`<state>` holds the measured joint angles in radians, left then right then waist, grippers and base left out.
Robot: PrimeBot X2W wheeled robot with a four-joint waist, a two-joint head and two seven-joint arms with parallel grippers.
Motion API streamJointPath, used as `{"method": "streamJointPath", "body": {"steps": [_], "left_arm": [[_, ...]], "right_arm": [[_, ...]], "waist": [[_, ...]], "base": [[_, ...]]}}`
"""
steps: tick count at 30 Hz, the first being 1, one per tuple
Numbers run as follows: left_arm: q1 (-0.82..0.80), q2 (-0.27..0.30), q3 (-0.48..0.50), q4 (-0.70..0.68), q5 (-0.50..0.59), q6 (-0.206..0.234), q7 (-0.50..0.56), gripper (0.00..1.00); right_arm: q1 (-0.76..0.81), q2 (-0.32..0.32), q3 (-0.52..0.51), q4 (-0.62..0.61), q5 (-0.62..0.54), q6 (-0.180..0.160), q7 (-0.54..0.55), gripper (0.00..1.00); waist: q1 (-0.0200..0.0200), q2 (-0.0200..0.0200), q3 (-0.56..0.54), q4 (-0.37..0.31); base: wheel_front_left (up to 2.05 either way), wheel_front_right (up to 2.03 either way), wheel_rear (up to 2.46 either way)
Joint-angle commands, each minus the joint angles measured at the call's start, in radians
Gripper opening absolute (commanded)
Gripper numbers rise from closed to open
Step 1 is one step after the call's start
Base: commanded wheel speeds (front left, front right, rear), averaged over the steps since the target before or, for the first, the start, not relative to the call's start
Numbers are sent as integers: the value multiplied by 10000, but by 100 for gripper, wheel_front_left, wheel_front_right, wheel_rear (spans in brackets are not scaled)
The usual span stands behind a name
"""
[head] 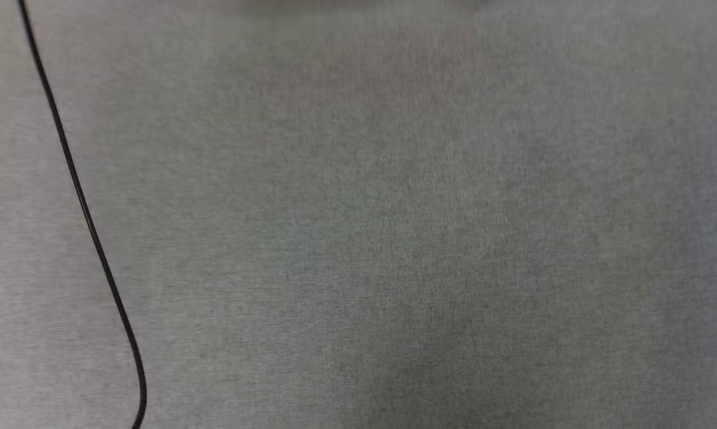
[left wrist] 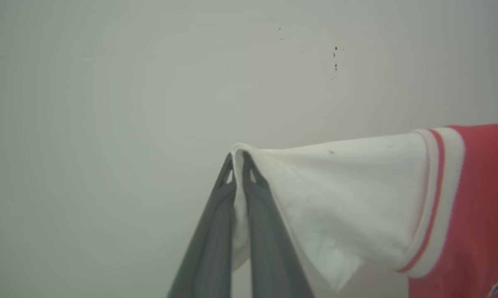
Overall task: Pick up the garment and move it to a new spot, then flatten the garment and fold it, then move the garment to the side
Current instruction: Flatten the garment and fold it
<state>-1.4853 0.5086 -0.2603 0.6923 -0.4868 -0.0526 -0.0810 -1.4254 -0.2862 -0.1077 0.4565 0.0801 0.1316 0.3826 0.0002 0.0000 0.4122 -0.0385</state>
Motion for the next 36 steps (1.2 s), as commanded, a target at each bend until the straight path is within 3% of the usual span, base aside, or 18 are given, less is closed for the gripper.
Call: {"method": "streamJointPath", "body": {"steps": [1, 9, 18, 22, 26, 36], "left_arm": [[-289, 160, 15, 248, 52, -28, -114, 0], [-835, -78, -310, 1356, 93, -367, -568, 0], [-176, -659, -532, 2515, -425, -691, -1077, 0], [688, -997, -707, 2921, -842, -760, -1276, 0], [2479, -1393, -907, 2927, -1459, -781, -1581, 0], [6422, -1367, -937, 1710, -2275, -774, -1847, 0]], "right_arm": [[-347, 84, 29, 192, -60, -17, -145, 0], [-1296, 490, 508, 1393, 158, -16, -707, 0], [-712, 997, 1188, 2609, 697, -14, -1381, 0], [271, 969, 1528, 2784, 1209, -14, -1697, 0], [2365, 655, 1988, 2549, 1941, -14, -2107, 0], [6927, 192, 2099, 1128, 3174, -14, -2300, 0]], "waist": [[-2, 0, 668, -214], [-2, 0, 1733, -172], [-2, 0, 2117, -24], [-2, 0, 1897, 144], [-2, 0, 1217, 362], [-2, 0, -463, 462]], "base": [[0, 0, 0], [0, 0, 0], [0, 0, 0], [0, 0, 0], [0, 0, 0], [0, 0, 0]]}}
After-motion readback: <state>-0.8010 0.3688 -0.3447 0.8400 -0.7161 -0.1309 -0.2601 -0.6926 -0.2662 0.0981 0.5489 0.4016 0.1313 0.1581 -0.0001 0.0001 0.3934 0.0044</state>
